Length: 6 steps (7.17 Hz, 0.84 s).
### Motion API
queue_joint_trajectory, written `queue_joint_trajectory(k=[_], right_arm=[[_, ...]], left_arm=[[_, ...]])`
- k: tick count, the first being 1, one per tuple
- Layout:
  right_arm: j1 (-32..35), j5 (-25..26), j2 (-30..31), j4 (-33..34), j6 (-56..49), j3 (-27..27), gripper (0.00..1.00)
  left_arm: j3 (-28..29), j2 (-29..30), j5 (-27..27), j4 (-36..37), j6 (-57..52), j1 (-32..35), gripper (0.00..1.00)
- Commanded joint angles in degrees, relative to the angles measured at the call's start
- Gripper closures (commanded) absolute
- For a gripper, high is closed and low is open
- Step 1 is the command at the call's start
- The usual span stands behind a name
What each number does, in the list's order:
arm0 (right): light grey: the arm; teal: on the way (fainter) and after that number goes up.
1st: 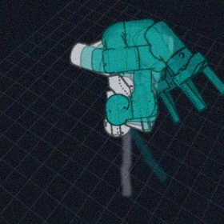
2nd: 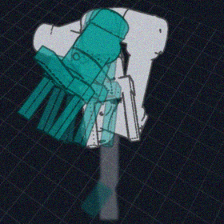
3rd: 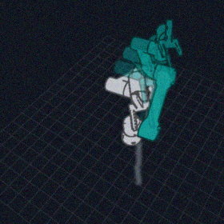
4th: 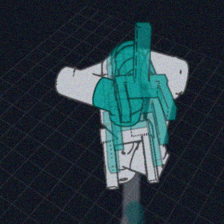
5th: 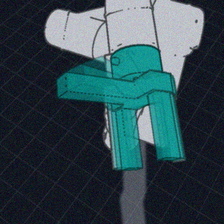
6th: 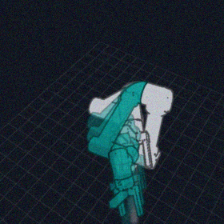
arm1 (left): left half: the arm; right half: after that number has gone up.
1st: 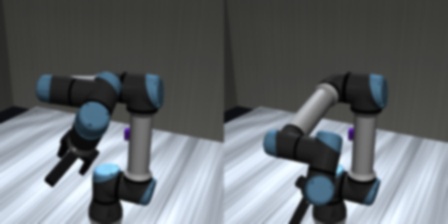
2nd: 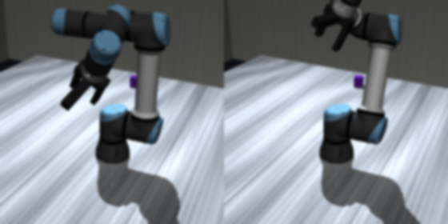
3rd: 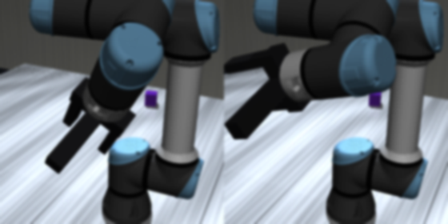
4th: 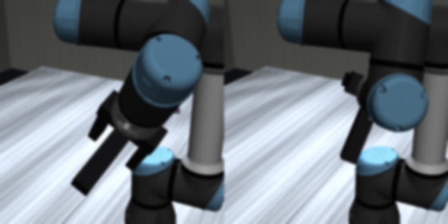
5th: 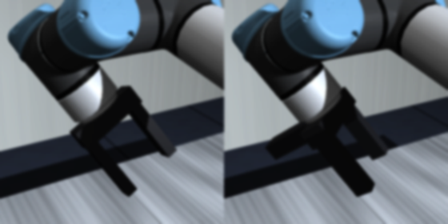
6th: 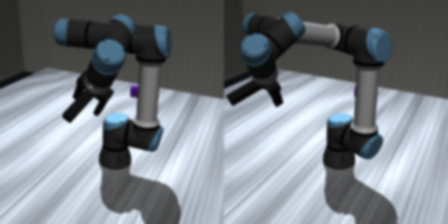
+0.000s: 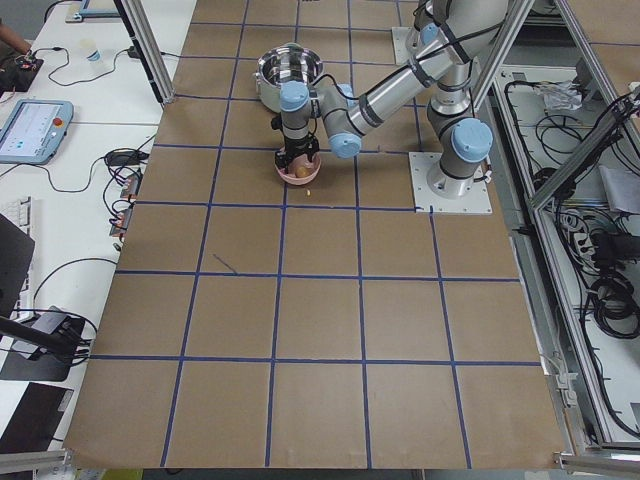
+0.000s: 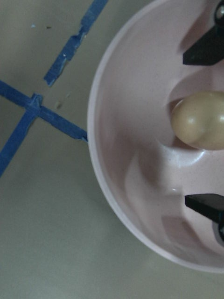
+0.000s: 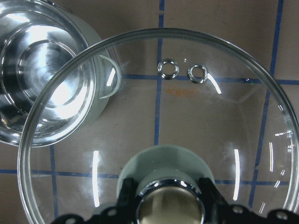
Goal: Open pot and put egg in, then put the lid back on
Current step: 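Carry the glass lid away from the pot with the right gripper, then close the left gripper around the tan egg in the bowl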
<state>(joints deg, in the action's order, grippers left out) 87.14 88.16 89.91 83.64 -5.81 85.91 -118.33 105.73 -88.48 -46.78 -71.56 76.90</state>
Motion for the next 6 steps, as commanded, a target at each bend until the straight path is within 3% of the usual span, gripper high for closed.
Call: queue_joint_trajectory(k=[1, 6], right_arm=[[0.0, 0.2, 0.0, 0.0, -0.3, 0.0, 0.97], [0.0, 0.6, 0.3, 0.1, 0.6, -0.4, 1.00]], left_arm=[[-0.1, 0.0, -0.4, 0.0, 0.1, 0.0, 0.09], [-0.1, 0.1, -0.6, 0.0, 0.1, -0.1, 0.15]])
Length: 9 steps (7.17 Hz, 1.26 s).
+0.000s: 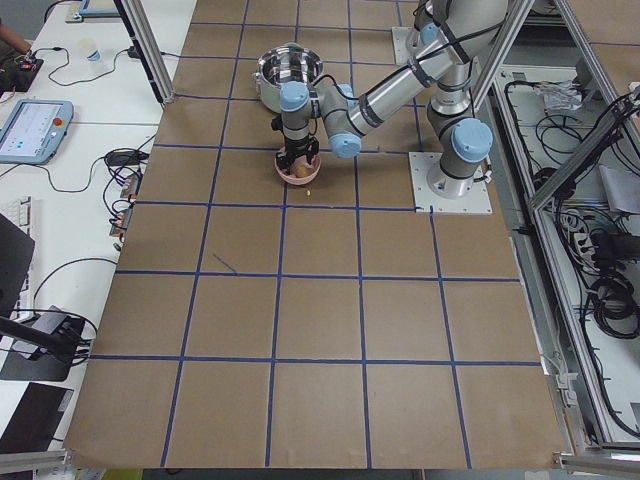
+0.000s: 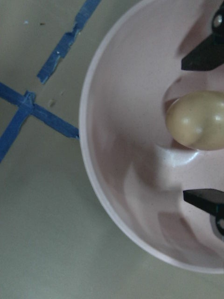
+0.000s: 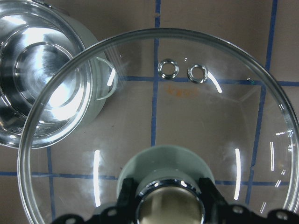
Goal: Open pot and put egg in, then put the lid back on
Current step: 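Close the left gripper around the tan egg in the bowl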
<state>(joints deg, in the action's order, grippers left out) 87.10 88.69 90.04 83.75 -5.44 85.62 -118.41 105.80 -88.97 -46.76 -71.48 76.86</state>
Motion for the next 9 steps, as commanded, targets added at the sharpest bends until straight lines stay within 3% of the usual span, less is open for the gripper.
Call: queue_joint_trajectory(k=[1, 5, 9], right_arm=[[0.0, 0.1, 0.1, 0.0, 0.3, -0.1, 0.99], [0.1, -0.2, 0.1, 0.0, 0.0, -0.2, 0.99], [0.1, -0.3, 0.0, 0.0, -0.4, -0.2, 0.99]], left_arm=[[-0.1, 0.0, 0.0, 0.0, 0.1, 0.0, 0.22], [-0.2, 0.0, -2.3, 0.0, 0.5, 0.0, 0.35], [-0.4, 0.0, -2.4, 0.0, 0.3, 0.0, 0.60]])
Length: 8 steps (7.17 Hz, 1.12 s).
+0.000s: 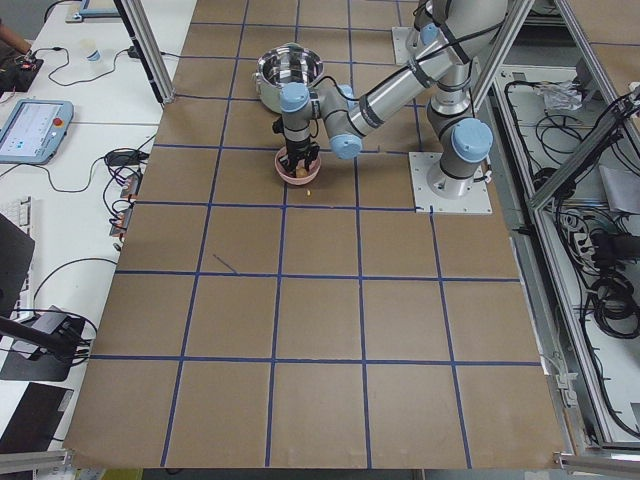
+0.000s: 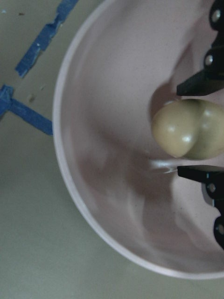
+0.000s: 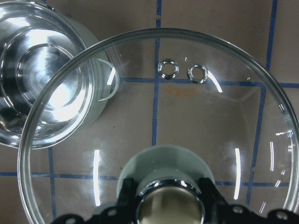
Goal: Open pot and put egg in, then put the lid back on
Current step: 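Close the left gripper around the tan egg in the bowl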
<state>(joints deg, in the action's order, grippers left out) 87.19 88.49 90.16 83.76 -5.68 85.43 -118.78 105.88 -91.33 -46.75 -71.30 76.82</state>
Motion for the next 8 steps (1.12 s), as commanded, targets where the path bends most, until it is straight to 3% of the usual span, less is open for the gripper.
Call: queue_joint_trajectory(k=[1, 2, 6, 8], right_arm=[[0.0, 0.0, -0.1, -0.1, -0.4, 0.0, 0.99], [0.0, 0.0, -0.1, 0.0, -0.4, 0.0, 0.99], [-0.1, -0.1, -0.1, 0.0, -0.4, 0.0, 0.99], [-0.1, -0.1, 0.0, 0.0, -0.4, 0.0, 0.99]], left_arm=[[-0.1, -0.1, 0.1, 0.0, 0.3, 0.0, 0.71], [0.0, -0.2, 0.2, 0.1, 1.5, 0.0, 0.82], [1.4, -2.2, 0.1, -1.2, 6.1, 0.2, 0.83], [6.6, -5.2, 0.0, -8.8, 8.3, 0.5, 0.83]])
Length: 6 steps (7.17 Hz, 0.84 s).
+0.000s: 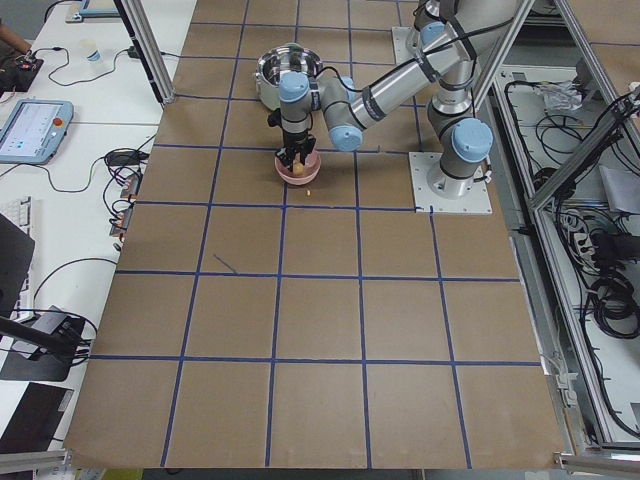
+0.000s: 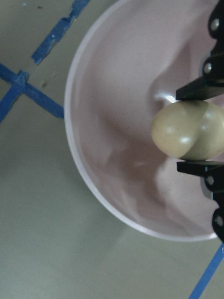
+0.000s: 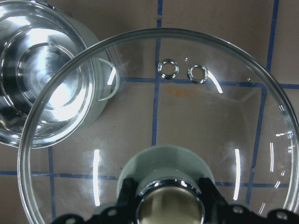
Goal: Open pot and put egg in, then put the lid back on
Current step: 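Lift the egg with the left gripper and carry it over the pot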
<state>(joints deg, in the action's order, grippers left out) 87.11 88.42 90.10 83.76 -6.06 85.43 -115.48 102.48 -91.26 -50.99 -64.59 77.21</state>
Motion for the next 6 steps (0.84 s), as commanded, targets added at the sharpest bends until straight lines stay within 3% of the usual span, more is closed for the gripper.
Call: queue_joint_trajectory(k=[1, 3, 6], right_arm=[[0.0, 0.0, 0.1, 0.0, 0.0, 0.0, 0.99], [0.0, 0.0, 0.1, -0.1, 0.0, 0.0, 0.99], [0.0, 0.1, 0.0, -0.1, 0.0, 0.0, 0.99]], left_arm=[[8.5, -1.8, 0.1, -11.6, 6.2, 0.5, 0.83], [17.1, -1.6, 0.3, -20.3, 15.9, 4.5, 0.83], [20.9, -0.8, 1.0, -21.1, 39.6, 12.2, 0.83]])
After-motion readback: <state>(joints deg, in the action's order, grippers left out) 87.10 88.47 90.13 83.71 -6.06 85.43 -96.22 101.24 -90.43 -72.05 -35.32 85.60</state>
